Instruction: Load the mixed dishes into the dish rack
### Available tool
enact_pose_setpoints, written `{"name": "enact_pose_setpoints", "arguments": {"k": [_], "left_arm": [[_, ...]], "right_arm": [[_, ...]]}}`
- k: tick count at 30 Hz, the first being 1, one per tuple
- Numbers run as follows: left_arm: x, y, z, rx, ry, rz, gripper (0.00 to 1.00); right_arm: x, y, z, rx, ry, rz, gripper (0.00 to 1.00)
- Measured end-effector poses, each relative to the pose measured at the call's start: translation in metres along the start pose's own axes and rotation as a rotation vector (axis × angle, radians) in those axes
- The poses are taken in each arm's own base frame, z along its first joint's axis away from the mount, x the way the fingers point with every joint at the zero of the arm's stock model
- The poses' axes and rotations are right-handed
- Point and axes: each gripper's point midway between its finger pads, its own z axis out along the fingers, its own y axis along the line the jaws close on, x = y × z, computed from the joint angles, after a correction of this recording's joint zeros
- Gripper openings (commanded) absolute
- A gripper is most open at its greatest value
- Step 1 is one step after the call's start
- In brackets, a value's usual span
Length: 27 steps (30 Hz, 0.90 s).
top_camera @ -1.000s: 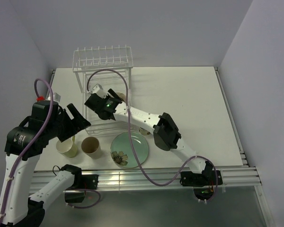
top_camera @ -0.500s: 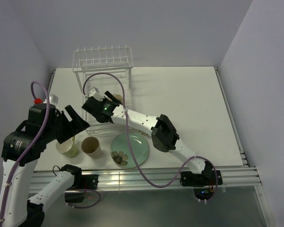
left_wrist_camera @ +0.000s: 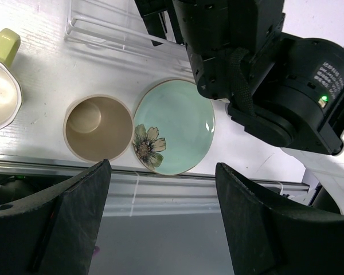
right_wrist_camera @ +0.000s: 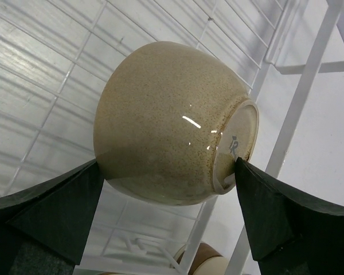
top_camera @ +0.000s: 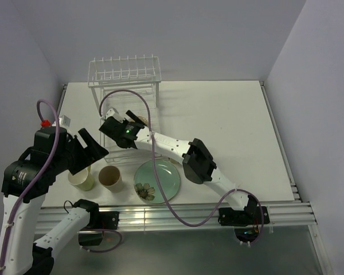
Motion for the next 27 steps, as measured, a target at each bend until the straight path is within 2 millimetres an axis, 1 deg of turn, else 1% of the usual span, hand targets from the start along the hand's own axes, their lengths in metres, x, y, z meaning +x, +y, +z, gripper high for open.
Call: {"name": "enact_pose_setpoints", "arguments": {"k": [4,8,11,16,19,23,27], "left_arm": [[0.001,0.001,0.002,-0.006,0.005,-0.004,0.79],[0.002,0.002,0.003,-0.010,0.010,-0.009,0.79],[0.002,0.002,0.003,-0.011,0.010,-0.009,0.78],[0.004,0.004,0.006,-0.020,0.019,-0.012,0.73],[0.010,0.009,0.013,-0.041,0.044,-0.018,0.70],[0.023,0.021,0.027,-0.091,0.101,-0.033,0.69],[0.025,0.022,0.030,-0.106,0.115,-0.040,0.69]], "right_arm": [[-0.004,0.004,-0.001,-0.043,-0.007,0.003,1.00],[-0.009,0.017,0.000,-0.135,-0.019,0.035,1.00],[-0.014,0.020,-0.001,-0.177,-0.029,0.055,1.00],[-0.019,0.023,-0.001,-0.214,-0.036,0.076,1.00],[-0.021,0.024,-0.005,-0.236,-0.039,0.099,1.00],[-0.024,0.026,-0.011,-0.278,-0.043,0.135,1.00],[-0.021,0.018,-0.013,-0.292,-0.030,0.170,0.98]]}}
